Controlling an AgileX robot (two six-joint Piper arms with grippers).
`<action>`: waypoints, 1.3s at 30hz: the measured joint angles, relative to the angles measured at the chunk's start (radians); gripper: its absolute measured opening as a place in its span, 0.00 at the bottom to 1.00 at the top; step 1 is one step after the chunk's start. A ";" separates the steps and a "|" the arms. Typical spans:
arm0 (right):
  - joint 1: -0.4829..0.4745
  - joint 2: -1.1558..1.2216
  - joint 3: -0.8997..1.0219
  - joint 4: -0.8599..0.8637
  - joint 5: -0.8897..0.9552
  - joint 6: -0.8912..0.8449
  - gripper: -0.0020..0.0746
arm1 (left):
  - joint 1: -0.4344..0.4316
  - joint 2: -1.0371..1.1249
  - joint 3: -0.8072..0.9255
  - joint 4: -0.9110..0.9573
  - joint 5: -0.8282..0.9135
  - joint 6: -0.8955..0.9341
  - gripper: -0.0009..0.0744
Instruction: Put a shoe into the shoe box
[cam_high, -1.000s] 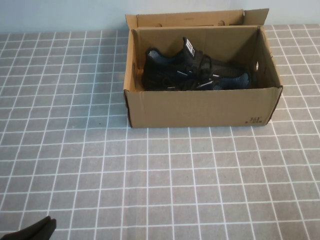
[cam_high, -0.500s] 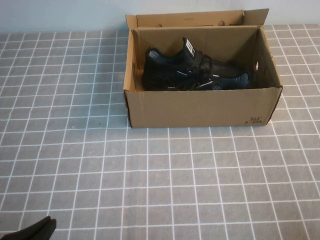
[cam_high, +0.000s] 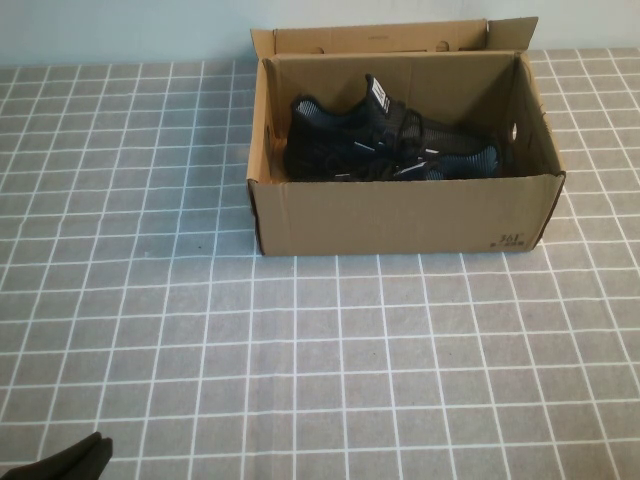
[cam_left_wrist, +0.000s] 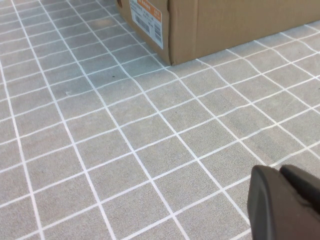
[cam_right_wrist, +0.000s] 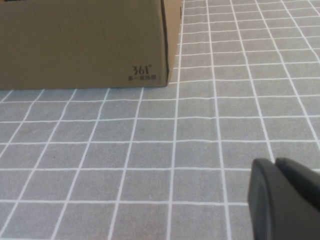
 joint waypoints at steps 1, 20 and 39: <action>0.000 0.000 0.000 0.000 0.000 0.000 0.01 | 0.000 0.000 0.000 0.000 0.000 0.000 0.01; 0.000 0.000 0.000 0.004 0.000 0.000 0.01 | 0.084 -0.039 0.000 0.233 -0.033 -0.297 0.01; 0.000 0.000 0.000 0.004 0.000 -0.002 0.01 | 0.258 -0.280 0.000 0.445 0.218 -0.521 0.01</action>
